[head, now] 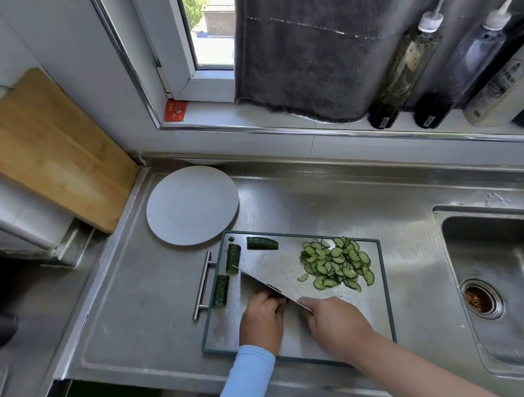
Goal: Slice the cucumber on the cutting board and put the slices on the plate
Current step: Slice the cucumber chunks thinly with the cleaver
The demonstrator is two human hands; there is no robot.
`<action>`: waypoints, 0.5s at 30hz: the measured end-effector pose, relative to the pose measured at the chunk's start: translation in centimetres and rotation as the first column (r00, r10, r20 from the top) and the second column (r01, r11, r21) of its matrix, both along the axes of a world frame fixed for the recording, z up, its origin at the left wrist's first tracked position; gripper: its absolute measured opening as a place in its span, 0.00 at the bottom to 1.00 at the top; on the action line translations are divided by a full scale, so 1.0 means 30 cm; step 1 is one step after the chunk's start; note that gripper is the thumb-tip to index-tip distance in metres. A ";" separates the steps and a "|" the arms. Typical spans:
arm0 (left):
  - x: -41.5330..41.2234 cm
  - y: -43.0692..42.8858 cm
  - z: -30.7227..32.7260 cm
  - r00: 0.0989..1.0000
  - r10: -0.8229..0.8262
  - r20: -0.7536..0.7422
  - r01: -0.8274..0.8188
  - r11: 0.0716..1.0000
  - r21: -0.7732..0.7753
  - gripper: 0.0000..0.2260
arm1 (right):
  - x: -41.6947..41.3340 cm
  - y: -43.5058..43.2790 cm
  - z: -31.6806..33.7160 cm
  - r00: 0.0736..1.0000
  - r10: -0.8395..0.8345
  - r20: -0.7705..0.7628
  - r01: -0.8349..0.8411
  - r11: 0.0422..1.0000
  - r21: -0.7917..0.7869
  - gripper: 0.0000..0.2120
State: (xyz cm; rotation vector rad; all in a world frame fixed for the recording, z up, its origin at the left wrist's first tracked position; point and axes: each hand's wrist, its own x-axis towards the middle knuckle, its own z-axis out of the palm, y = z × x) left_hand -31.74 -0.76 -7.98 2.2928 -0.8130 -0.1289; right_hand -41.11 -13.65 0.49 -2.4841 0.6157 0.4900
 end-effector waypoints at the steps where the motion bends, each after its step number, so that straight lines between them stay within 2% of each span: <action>1: 0.000 0.000 -0.001 1.000 0.000 -0.003 0.000 1.000 -0.001 0.08 | 0.001 0.000 0.003 1.000 0.001 -0.001 -0.001 1.000 0.000 0.13; 12: 0.002 -0.003 0.021 1.000 -0.008 0.019 0.008 1.000 -0.001 0.10 | -0.103 -0.001 0.031 0.999 -0.021 0.033 0.022 1.000 -0.023 0.08; 15: 0.002 -0.002 0.017 1.000 -0.008 0.018 0.008 1.000 0.020 0.10 | -0.151 -0.008 0.034 0.999 -0.041 0.030 0.042 0.999 -0.027 0.09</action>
